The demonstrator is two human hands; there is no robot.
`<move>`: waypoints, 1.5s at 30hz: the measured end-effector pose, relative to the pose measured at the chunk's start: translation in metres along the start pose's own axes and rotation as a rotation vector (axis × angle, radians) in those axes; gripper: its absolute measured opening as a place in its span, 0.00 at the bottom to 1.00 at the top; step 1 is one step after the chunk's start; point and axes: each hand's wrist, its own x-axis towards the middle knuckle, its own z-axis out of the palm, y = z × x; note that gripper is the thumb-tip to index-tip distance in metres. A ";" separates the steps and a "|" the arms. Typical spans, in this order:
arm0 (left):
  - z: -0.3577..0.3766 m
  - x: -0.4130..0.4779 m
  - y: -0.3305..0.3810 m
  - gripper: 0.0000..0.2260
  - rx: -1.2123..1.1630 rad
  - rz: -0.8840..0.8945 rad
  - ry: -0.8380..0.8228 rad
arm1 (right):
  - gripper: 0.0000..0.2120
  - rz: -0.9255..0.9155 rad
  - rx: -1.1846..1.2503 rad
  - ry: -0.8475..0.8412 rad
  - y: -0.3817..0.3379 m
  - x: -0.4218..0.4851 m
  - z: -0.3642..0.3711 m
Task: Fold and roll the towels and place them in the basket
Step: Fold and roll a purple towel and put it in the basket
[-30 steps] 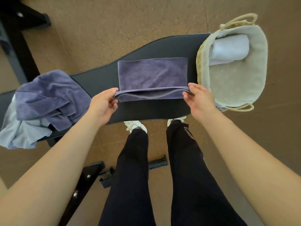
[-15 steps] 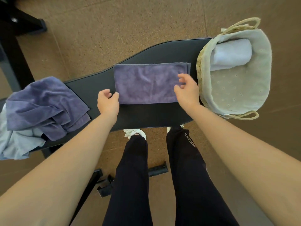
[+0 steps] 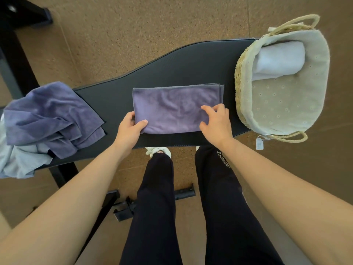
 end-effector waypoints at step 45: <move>0.141 -0.018 0.033 0.19 0.557 0.655 0.128 | 0.12 0.260 0.964 -0.541 0.006 0.048 -0.051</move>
